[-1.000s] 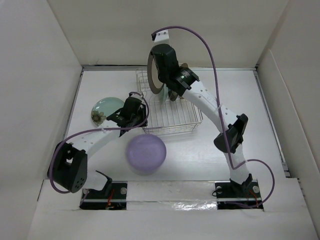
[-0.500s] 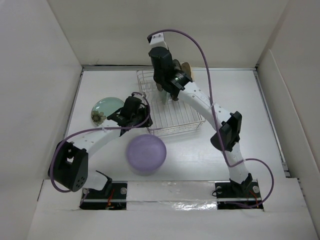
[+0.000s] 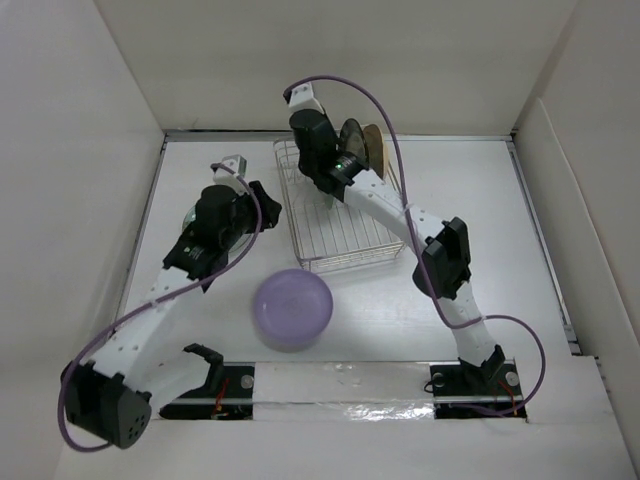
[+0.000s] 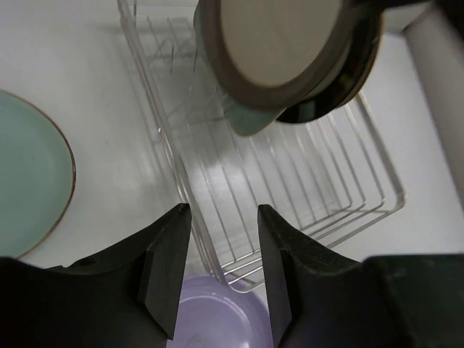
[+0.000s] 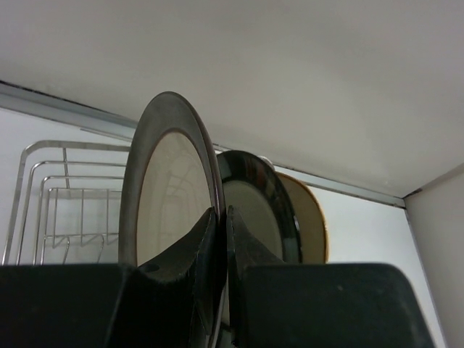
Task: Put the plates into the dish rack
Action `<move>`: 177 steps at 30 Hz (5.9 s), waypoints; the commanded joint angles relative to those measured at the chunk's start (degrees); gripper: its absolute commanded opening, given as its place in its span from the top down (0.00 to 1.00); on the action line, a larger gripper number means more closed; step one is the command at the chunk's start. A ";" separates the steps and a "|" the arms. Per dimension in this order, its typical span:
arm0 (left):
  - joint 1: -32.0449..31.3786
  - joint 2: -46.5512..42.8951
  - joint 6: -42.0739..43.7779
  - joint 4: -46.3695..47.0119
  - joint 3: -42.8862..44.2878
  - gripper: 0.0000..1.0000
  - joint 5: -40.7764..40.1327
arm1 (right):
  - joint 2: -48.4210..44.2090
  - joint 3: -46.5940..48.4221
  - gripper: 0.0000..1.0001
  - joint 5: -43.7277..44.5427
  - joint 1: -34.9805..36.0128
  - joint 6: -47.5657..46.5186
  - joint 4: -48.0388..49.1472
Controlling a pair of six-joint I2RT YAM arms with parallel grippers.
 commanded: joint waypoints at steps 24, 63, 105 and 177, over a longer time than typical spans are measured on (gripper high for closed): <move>-0.09 -8.90 0.52 2.99 -0.95 0.62 -2.35 | -4.76 -13.17 0.45 -2.64 0.80 20.41 4.54; -0.09 -10.30 1.67 3.16 -1.21 0.79 1.42 | -47.41 -91.56 0.42 -17.67 27.35 80.03 10.13; 3.60 -19.87 2.98 1.93 1.69 0.71 -10.62 | -45.40 -41.10 1.00 -3.62 18.93 32.33 -17.45; -8.44 -16.72 6.24 0.79 -2.36 0.58 -3.23 | 4.38 -6.30 1.00 21.71 0.01 -12.79 9.70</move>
